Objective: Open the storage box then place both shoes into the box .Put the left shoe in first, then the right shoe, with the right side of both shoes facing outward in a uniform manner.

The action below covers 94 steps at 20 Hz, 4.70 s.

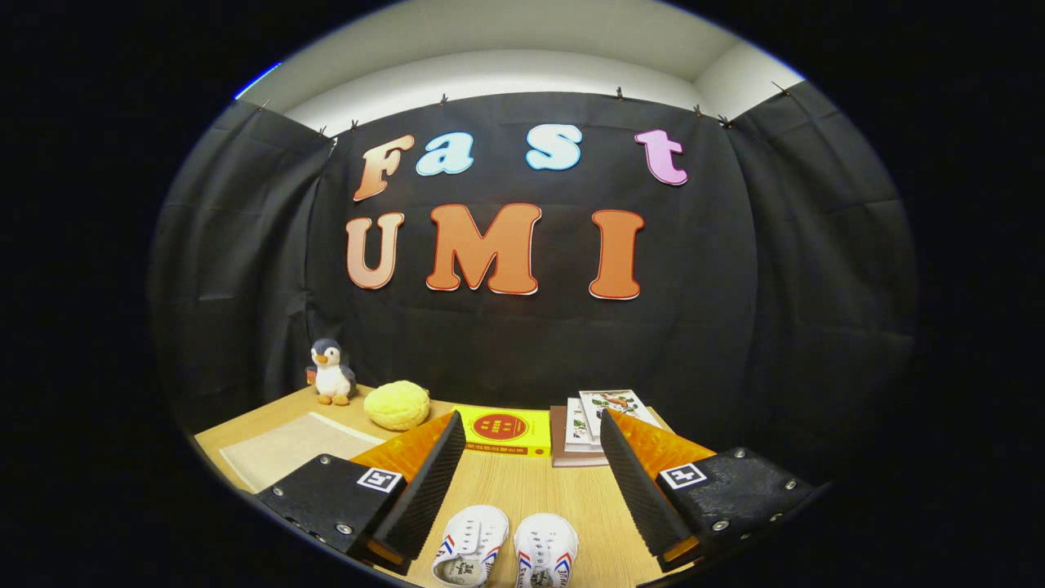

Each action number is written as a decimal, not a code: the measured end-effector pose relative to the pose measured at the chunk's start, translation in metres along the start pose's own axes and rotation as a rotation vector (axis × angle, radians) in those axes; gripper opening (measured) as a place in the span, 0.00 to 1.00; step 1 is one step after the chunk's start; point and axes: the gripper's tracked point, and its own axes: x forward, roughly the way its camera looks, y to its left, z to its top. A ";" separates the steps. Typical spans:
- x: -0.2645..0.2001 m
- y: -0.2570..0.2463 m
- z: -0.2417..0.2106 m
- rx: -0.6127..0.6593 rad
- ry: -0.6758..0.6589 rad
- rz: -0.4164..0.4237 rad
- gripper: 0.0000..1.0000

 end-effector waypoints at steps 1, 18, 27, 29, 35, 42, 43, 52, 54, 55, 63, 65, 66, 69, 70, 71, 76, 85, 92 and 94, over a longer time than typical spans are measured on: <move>0.000 0.001 -0.003 0.002 0.016 0.006 0.99; -0.011 0.059 -0.089 0.534 0.345 0.299 0.98; -0.028 0.134 -0.137 0.962 0.588 0.525 0.98; -0.029 0.150 -0.146 1.006 0.622 0.552 0.98; -0.028 0.185 -0.162 1.104 0.700 0.613 0.98; -0.029 0.214 -0.163 1.310 0.742 0.645 0.97; -0.028 0.215 -0.162 1.332 0.740 0.644 0.97; -0.044 0.202 -0.119 1.278 0.702 0.704 0.41; -0.044 0.200 -0.101 1.250 0.671 0.704 0.24; -0.040 0.198 -0.092 1.241 0.654 0.690 0.19; -0.034 0.249 0.001 1.119 0.579 0.773 0.02; -0.032 0.272 0.020 1.103 0.568 0.803 0.02; -0.033 0.284 0.029 1.093 0.563 0.824 0.02; -0.032 0.323 0.042 1.080 0.574 0.869 0.03; -0.032 0.336 0.047 1.080 0.577 0.880 0.03; -0.032 0.349 0.050 1.076 0.580 0.891 0.03; -0.035 0.395 0.056 1.003 0.582 0.906 0.08; -0.027 0.393 0.020 0.776 0.590 0.781 0.98; -0.030 0.400 0.068 0.877 0.544 0.841 0.98; -0.032 0.392 0.077 0.845 0.510 0.842 0.98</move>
